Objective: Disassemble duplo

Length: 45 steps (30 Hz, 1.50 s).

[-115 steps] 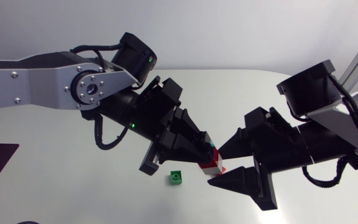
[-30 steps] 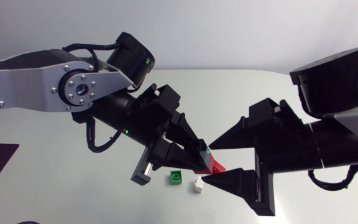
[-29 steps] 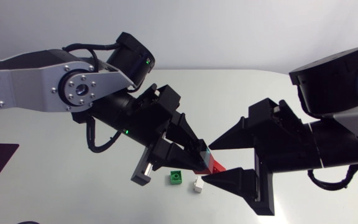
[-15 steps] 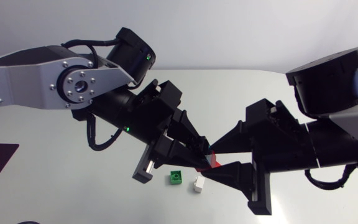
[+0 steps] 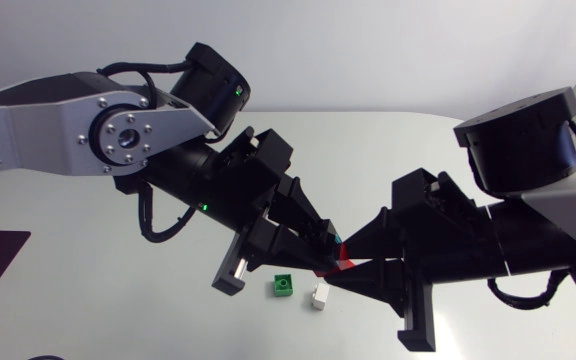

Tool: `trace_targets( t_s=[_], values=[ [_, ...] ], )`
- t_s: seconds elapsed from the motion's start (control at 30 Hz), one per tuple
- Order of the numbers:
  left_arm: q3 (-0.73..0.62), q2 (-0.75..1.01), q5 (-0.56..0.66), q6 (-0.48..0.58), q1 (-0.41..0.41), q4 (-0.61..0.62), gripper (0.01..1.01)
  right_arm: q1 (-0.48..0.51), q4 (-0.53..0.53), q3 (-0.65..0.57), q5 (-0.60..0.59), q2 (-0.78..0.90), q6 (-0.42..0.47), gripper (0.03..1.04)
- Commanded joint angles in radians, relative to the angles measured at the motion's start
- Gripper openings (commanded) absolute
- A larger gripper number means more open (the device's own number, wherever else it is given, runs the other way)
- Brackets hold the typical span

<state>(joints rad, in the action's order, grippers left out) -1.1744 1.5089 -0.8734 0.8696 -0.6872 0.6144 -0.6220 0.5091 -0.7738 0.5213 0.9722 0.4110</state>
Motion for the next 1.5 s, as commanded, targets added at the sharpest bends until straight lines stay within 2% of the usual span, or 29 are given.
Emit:
trace_targets(
  t_s=[0.0, 0.07, 0.17, 0.3, 0.4, 0.6, 0.83, 0.87, 0.9, 0.93, 0.97, 1.2, 1.47],
  values=[
    [-0.004, -0.027, -0.003, -0.02, -0.011, -0.005, 0.354, -0.004, -0.001, 0.033, 0.014, -0.006, 0.009, 0.2],
    [-0.005, -0.029, -0.001, -0.024, -0.012, -0.001, 0.38, -0.001, -0.001, 0.033, 0.014, -0.009, 0.009, 0.2],
    [-0.007, -0.042, -0.003, -0.026, -0.012, 0.008, 0.472, -0.005, 0.008, 0.034, 0.014, -0.01, 0.02, 0.2],
    [-0.011, -0.058, -0.003, -0.032, -0.012, 0.018, 0.656, -0.004, 0.009, 0.038, 0.013, -0.009, 0.025, 0.2],
    [-0.013, -0.058, -0.001, -0.03, -0.012, 0.027, 0.713, -0.001, 0.011, 0.038, 0.014, -0.009, 0.029, 0.2],
    [-0.011, -0.05, -0.001, -0.027, -0.014, 0.03, 0.716, -0.002, 0.016, 0.036, 0.014, -0.02, 0.028, 0.2],
    [-0.013, -0.044, 0.002, -0.024, -0.014, 0.031, 0.702, -0.021, 0.039, 0.028, 0.009, -0.038, 0.023, 0.2],
    [-0.014, -0.042, 0.002, -0.024, -0.014, 0.031, 0.654, -0.025, 0.039, 0.028, 0.006, -0.041, 0.022, 0.2],
    [-0.014, -0.041, 0.002, -0.024, -0.012, 0.031, 0.562, -0.03, 0.04, 0.028, 0.006, -0.043, 0.022, 0.2],
    [-0.013, -0.041, 0.002, -0.023, -0.014, 0.031, 0.416, -0.033, 0.042, 0.028, 0.005, -0.044, 0.02, 0.2],
    [-0.013, -0.041, 0.001, -0.021, -0.012, 0.031, 0.346, -0.039, 0.043, 0.03, 0.003, -0.046, 0.02, 0.2],
    [-0.024, -0.027, 0.002, 0.002, -0.037, 0.071, 0.333, -0.056, 0.046, 0.031, -0.003, -0.059, 0.018, 0.2],
    [-0.131, 0.01, -0.01, 0.074, -0.028, 0.226, 0.333, -0.085, 0.063, 0.061, -0.038, -0.064, 0.049, 0.2]
  ],
)
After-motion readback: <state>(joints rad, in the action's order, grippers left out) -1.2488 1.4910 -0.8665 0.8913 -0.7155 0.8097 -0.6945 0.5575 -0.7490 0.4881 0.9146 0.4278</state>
